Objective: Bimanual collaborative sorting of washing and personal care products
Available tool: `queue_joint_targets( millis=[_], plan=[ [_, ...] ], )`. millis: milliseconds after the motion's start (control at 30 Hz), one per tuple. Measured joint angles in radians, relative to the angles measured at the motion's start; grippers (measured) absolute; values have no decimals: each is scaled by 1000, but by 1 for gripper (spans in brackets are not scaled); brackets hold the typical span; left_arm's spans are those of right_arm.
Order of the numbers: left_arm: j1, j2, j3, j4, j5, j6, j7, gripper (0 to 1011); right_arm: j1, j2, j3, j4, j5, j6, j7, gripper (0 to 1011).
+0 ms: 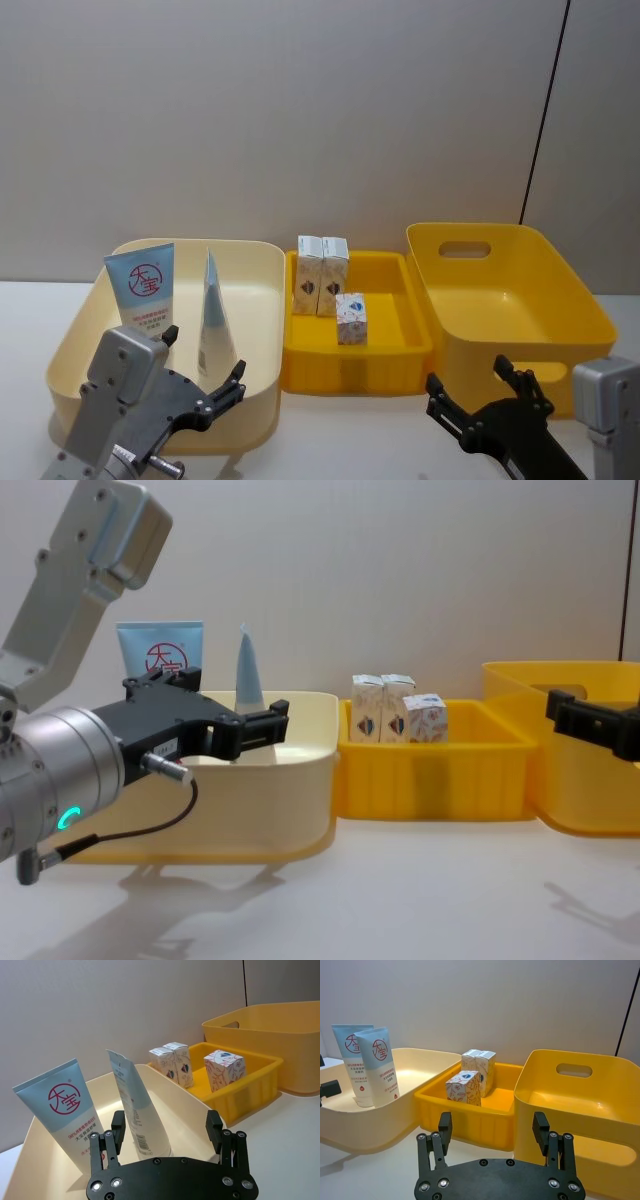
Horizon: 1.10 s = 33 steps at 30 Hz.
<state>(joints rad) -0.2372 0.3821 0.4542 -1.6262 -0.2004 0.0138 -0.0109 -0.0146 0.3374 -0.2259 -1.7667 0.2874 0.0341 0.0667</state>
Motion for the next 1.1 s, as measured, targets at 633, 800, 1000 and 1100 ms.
queue_joint_targets(
  millis=[633, 800, 1000, 1100],
  plan=[
    [0, 0, 0, 0, 0, 0, 0, 1004, 0, 0, 0, 0, 0, 0, 0, 1001],
    [0, 0, 0, 0, 0, 0, 0, 1002, 0, 0, 0, 0, 0, 0, 0, 1001],
    [0, 0, 0, 0, 0, 0, 0, 1003, 0, 0, 0, 0, 0, 0, 0, 1001],
    [0, 0, 0, 0, 0, 0, 0, 1003, 0, 0, 0, 0, 0, 0, 0, 1001]
  ],
)
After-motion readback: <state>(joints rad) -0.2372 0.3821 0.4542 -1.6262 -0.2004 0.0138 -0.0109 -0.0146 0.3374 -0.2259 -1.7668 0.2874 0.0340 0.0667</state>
